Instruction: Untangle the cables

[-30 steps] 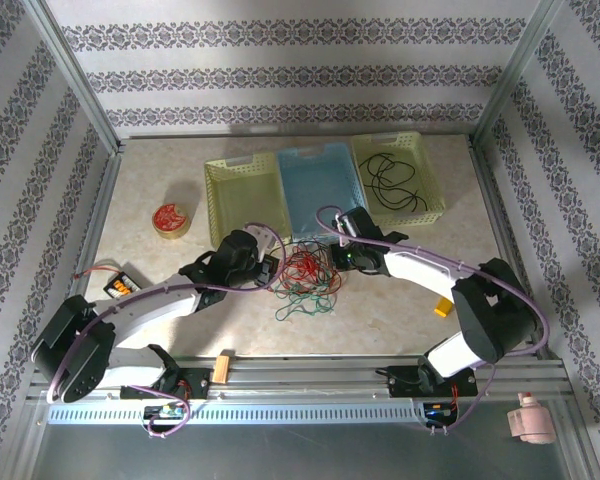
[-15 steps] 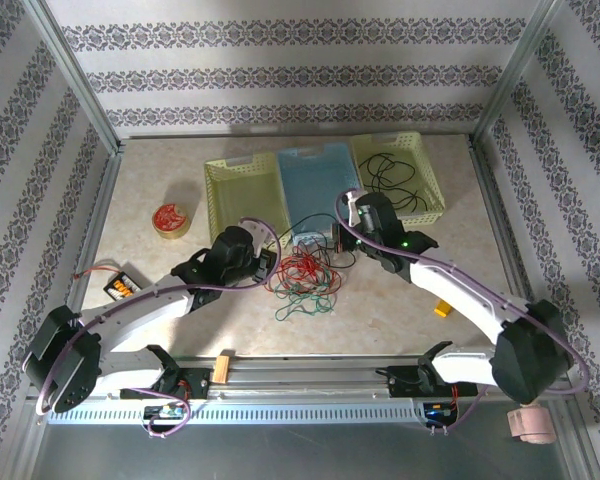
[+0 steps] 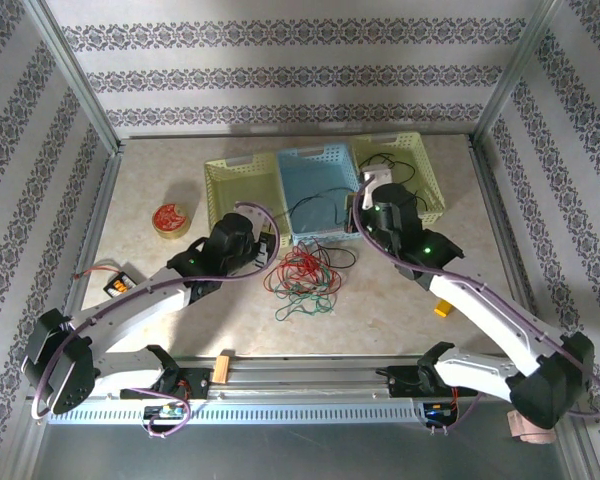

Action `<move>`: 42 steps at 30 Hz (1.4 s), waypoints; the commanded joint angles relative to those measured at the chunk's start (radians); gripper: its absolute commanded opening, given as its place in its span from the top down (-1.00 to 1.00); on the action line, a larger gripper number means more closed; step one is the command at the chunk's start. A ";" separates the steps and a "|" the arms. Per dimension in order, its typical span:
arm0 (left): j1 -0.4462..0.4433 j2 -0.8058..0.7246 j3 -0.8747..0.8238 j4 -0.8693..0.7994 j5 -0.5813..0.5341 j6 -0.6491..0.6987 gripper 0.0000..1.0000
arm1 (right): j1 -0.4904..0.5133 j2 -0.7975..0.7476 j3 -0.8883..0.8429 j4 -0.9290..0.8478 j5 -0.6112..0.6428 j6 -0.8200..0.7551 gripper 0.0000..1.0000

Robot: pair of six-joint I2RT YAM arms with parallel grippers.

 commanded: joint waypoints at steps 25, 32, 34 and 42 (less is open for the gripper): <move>0.011 0.092 -0.025 -0.061 0.035 -0.074 -0.74 | -0.552 0.288 0.300 0.032 -0.016 0.093 1.00; 0.004 0.110 -0.020 -0.066 0.095 -0.054 -0.75 | -0.577 0.574 0.403 -0.051 -0.198 0.129 0.18; 0.003 0.123 -0.014 -0.071 0.143 -0.031 -0.75 | -0.574 0.552 0.350 -0.034 -0.196 0.155 -0.12; -0.005 0.175 0.008 -0.083 0.191 0.011 -0.77 | -0.476 0.267 0.104 -0.044 -0.141 0.079 -0.22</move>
